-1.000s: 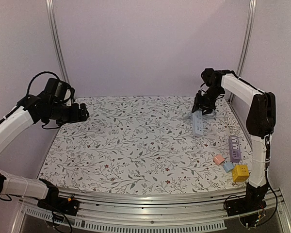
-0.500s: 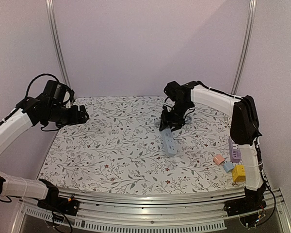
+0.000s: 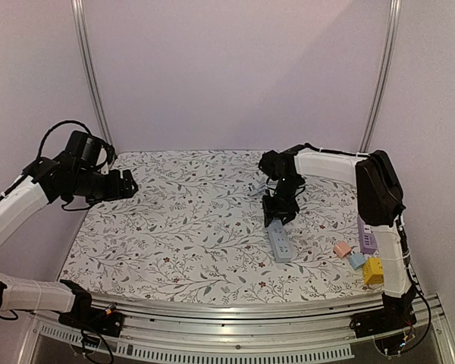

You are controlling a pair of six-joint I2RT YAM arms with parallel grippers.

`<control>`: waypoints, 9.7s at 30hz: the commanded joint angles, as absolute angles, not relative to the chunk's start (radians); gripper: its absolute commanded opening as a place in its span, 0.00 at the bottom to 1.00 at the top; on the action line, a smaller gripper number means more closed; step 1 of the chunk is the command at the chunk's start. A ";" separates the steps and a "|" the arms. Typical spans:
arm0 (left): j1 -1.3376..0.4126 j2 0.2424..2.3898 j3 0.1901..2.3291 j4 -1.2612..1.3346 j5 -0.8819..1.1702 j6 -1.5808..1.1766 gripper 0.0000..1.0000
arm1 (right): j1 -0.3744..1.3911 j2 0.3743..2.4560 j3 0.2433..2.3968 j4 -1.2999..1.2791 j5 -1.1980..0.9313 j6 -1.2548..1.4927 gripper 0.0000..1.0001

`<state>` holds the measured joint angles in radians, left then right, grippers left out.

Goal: Insert the plug

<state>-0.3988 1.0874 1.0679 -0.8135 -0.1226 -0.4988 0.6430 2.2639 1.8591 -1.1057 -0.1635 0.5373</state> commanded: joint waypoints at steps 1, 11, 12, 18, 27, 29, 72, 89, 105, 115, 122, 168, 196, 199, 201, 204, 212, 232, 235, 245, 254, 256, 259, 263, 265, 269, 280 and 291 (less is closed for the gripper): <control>-0.407 1.052 1.038 -0.826 -0.122 -0.506 0.92 | 0.638 2.263 1.862 -1.095 -0.122 0.566 0.31; -0.408 1.026 1.033 -0.837 -0.138 -0.505 0.92 | 0.630 2.247 1.860 -1.092 -0.123 0.578 0.67; -0.407 1.025 1.035 -0.839 -0.139 -0.505 0.92 | 0.629 2.244 1.859 -1.091 -0.126 0.579 0.69; -0.408 1.016 1.044 -0.841 -0.142 -0.498 0.93 | 0.619 2.198 1.860 -1.098 -0.126 0.580 0.83; -0.407 0.994 1.121 -0.881 -0.249 -0.438 0.99 | 0.606 2.032 1.766 -1.132 -0.061 0.583 0.94; -0.407 0.994 1.140 -0.895 -0.268 -0.432 0.99 | 0.606 1.979 1.730 -1.143 -0.040 0.584 0.96; -0.409 1.065 1.030 -0.708 -0.134 -0.557 0.99 | 0.366 1.197 1.053 -1.386 0.011 1.013 0.99; -0.408 1.188 1.044 -0.659 -0.114 -0.434 0.99 | 0.164 1.186 0.919 -1.369 -0.028 1.033 0.99; -0.407 1.160 1.037 -0.669 -0.112 -0.418 1.00 | 0.019 1.174 0.846 -1.327 -0.104 1.466 0.99; -0.407 1.116 1.029 -0.694 -0.134 -0.433 1.00 | -0.101 1.188 0.782 -1.217 -0.083 1.496 0.99; -0.407 1.104 1.029 -0.714 -0.135 -0.437 1.00 | -0.141 1.224 0.725 -1.135 -0.090 1.478 0.99; -0.405 1.068 1.072 -0.767 -0.186 -0.454 0.99 | -0.160 1.132 0.999 -1.052 -0.172 1.257 0.00; -0.441 1.053 1.076 -0.579 0.003 -0.496 0.99 | 0.218 1.378 1.249 -0.532 -0.429 1.265 0.00; -0.470 1.057 1.080 -0.549 0.014 -0.493 0.99 | 0.247 1.402 1.248 -0.414 -0.516 1.236 0.00; -0.504 1.054 1.076 -0.523 0.004 -0.486 1.00 | 0.259 1.416 1.241 -0.349 -0.572 1.213 0.00; -0.554 1.036 1.059 -0.459 -0.025 -0.470 0.99 | 0.272 1.431 1.221 -0.270 -0.650 1.187 0.00; -0.678 1.047 1.066 -0.350 -0.084 -0.415 0.99 | 0.279 1.438 1.172 -0.155 -0.796 1.085 0.00; -0.991 1.484 1.284 0.011 -0.336 -0.451 1.00 | 0.341 1.363 1.151 -0.364 -0.553 1.561 0.00; -1.003 1.559 1.347 0.044 -0.306 -0.488 0.99 | 0.357 1.354 1.193 -0.432 -0.510 1.630 0.00; -1.043 1.786 1.551 0.031 -0.141 -0.567 0.99 | 0.424 1.382 1.342 -0.611 -0.388 1.707 0.00; -1.049 1.892 1.654 0.015 -0.028 -0.593 0.99 | 0.481 1.392 1.380 -0.601 -0.349 1.736 0.00; -1.048 1.909 1.673 0.010 -0.018 -0.599 1.00 | 0.487 1.394 1.381 -0.595 -0.345 1.739 0.00; -1.046 1.934 1.706 -0.032 -0.016 -0.608 1.00 | 0.496 1.397 1.383 -0.584 -0.343 1.746 0.00; -1.038 1.957 1.721 -0.049 -0.019 -0.640 0.99 | 0.512 1.400 1.392 -0.569 -0.342 1.752 0.00; -1.032 1.966 1.720 -0.041 -0.008 -0.661 1.00 | 0.518 1.402 1.393 -0.560 -0.347 1.754 0.00; -1.025 1.983 1.734 -0.045 -0.008 -0.664 1.00 | 0.526 1.400 1.397 -0.551 -0.341 1.756 0.00; -0.996 2.036 1.807 -0.085 0.029 -0.677 0.91 | 0.531 1.414 1.419 -0.537 -0.349 1.722 0.00; -0.989 2.045 1.813 -0.077 0.035 -0.682 0.83 | 0.532 1.418 1.420 -0.535 -0.356 1.699 0.00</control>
